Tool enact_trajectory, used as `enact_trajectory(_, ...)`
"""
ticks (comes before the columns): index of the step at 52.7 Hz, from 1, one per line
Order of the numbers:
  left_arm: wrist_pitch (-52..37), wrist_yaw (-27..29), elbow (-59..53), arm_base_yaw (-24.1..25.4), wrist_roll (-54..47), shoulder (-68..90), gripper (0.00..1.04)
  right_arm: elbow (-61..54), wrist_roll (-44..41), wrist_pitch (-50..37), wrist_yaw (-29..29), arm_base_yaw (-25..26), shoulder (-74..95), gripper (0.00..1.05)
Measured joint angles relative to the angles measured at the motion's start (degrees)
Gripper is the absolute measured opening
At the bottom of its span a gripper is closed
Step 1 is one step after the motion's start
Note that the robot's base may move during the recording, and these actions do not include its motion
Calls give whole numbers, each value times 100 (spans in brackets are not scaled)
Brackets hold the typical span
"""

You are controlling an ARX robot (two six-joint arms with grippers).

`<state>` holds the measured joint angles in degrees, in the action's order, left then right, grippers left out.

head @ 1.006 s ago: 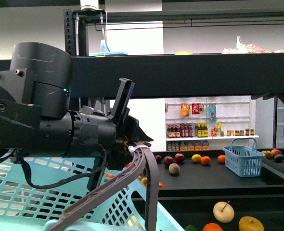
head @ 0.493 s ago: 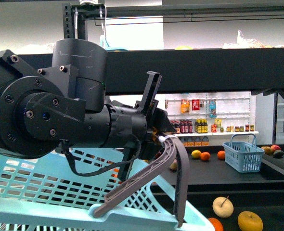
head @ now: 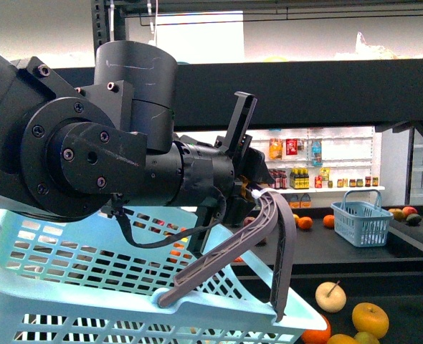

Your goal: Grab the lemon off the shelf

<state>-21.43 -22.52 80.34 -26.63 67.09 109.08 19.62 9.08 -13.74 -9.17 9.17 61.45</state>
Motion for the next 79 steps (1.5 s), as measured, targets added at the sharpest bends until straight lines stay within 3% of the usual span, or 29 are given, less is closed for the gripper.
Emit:
enact_trajectory(6, 0, 2, 0, 0, 2, 2, 6, 1005, -343, -79, -262, -254, 2518, 97)
enact_trajectory(20, 2, -2, 0, 0, 2, 2, 6, 2166, -861, -9, -127, -575, 4621, 97)
enact_trajectory(43, 2, 2, 0, 0, 2, 2, 6, 3877, -1377, -81, 131, -745, 6857, 97)
enact_trajectory(79, 0, 2, 0, 0, 2, 2, 6, 5112, -1633, -216, 310, -730, 8380, 97)
